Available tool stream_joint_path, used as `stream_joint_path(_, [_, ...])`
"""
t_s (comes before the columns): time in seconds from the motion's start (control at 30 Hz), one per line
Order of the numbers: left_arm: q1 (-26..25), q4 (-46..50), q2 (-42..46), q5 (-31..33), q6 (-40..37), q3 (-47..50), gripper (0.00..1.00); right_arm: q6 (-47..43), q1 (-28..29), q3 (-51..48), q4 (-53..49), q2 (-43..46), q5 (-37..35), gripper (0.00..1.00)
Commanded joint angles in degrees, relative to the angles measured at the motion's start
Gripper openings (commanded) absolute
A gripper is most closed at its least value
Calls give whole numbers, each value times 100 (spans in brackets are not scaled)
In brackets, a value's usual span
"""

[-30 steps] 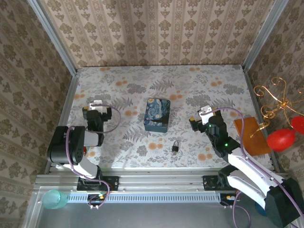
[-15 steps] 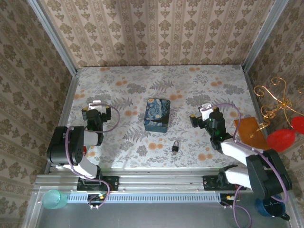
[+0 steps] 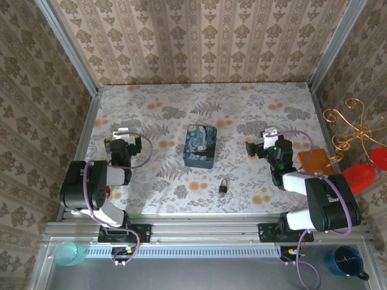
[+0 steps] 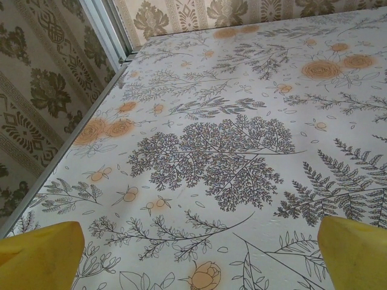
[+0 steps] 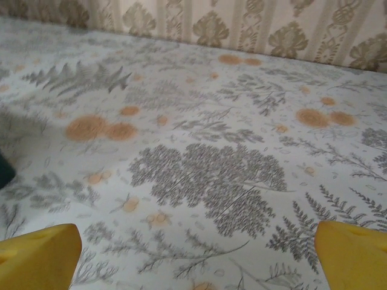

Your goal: Unlock a padlock with a key

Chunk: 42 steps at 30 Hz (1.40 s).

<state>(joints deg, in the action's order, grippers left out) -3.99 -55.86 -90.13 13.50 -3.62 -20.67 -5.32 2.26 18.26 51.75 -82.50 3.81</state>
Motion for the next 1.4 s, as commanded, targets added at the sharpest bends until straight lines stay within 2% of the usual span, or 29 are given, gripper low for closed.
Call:
stream_joint_path(0.0, [28,-40,59,35,81,-33,100,378,-120,-19,832,-585,77,100])
stream_joint_path(0.03, [30,-40,61,31,83,-32,100,370,-129,160,113,-361,50,100])
stream_joint_path(0.1, [30,-45,57,30,85,-33,100,385,-138,209,338,-540,85,100])
stream_joint_path(0.27, [30,-46,61,31,80,-34,100,466,-144,398,-128,-483,-126,100])
stream_joint_path(1.37, [25,-51,65,32,81,-19,100,520,-147,433,-191,-478,-244,100])
